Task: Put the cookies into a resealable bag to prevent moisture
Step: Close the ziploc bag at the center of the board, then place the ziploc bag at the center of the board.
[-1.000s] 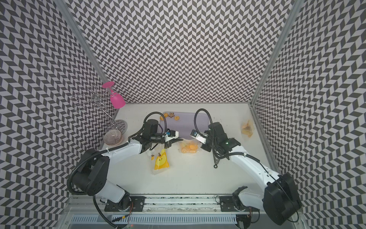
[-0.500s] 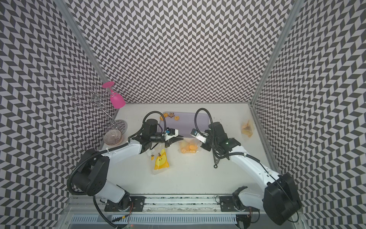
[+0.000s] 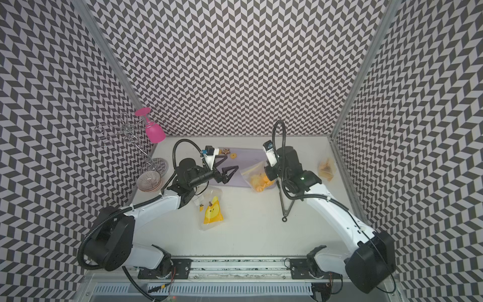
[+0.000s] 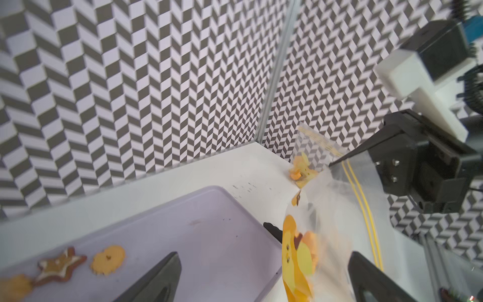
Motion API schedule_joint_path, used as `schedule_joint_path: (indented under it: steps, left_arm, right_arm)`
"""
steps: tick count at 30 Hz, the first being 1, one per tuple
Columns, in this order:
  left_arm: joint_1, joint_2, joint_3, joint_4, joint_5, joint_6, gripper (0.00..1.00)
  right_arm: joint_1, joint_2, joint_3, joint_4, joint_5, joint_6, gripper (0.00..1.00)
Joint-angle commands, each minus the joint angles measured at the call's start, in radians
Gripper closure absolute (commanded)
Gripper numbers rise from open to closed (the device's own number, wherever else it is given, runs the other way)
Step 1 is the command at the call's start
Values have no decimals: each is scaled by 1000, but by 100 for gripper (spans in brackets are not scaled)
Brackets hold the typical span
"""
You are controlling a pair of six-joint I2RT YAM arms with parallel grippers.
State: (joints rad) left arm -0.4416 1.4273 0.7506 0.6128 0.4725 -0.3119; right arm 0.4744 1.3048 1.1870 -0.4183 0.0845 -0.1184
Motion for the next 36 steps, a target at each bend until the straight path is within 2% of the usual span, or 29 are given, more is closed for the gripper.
schedule_joint_path:
  steps: [1,4,9,12,14,23,31,36]
  left_arm:
    - [49,-37,-47,3,-95,-281,1]
    - [109,-55,-73,-17,-52,-349,0]
    - [146,-76,-57,-143,-96,-348,0]
    - [151,-94,-113,-54,-109,-340,0]
    - [165,-87,-114,-60,-101,-336,0]
    - [169,-94,-115,-62,-76,-312,0]
    - [165,-90,-134,-12,-64,-325,0]
    - [156,-86,-114,-60,-63,-294,1]
  right_arm:
    - [-19,95,124,-109,188,111,100]
    - [-57,161,204,-172,255,137,100]
    - [-171,239,308,-192,233,197,100]
    - [-242,284,355,-193,219,207,100]
    - [-289,310,372,-191,211,211,100]
    - [-464,356,342,-167,188,230,100]
    - [-535,330,286,-151,165,284,100]
    - [-586,318,243,-157,132,329,100]
